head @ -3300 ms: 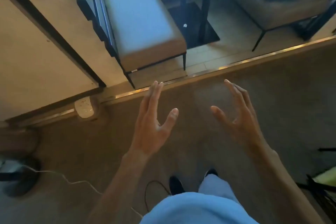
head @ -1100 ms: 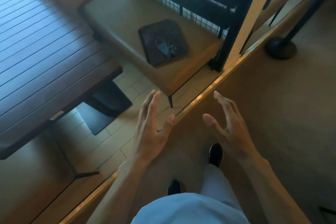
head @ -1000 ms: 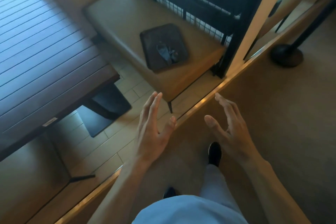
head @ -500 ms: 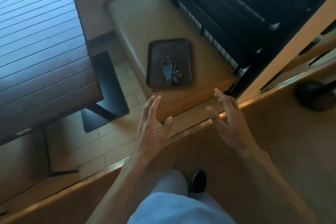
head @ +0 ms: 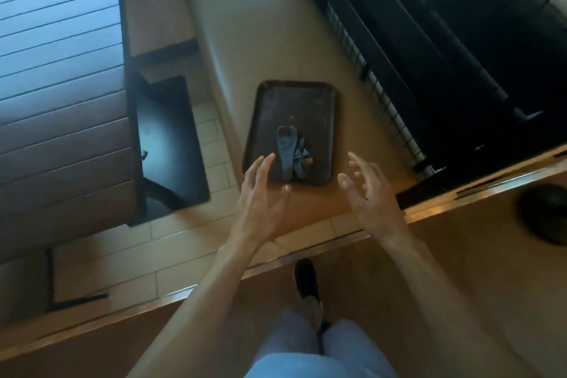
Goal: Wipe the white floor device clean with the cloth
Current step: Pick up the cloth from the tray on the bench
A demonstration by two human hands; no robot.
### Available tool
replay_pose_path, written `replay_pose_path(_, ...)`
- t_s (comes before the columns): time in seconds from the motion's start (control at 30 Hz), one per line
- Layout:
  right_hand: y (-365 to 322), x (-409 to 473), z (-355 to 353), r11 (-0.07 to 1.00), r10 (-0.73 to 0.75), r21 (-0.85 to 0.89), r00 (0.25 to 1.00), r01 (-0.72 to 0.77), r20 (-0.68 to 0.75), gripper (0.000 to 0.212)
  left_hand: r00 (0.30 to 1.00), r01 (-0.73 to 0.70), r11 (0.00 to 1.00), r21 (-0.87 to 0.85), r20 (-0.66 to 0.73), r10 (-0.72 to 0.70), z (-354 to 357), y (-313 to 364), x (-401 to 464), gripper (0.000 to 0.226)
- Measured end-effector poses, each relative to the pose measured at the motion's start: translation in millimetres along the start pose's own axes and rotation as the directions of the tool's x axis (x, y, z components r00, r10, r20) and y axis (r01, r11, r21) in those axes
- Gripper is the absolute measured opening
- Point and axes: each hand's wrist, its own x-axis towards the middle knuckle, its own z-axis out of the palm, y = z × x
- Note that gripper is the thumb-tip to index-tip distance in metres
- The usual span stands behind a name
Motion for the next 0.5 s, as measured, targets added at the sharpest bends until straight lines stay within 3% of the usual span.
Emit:
replay_pose_path(0.3,41,157,55,0.999,0.032,-0.009,0.991,-0.031,0.128,0.049,0.995,0.094,0.995,0.019,0.02,-0.094,42,-37,133,0.066)
replay_pose_path(0.5,89,259,105,0.996,0.024,-0.087,0.98,-0.007,0.199,0.046,0.992,0.116,0.985,0.124,0.036,-0.121,91,-72,213,0.063)
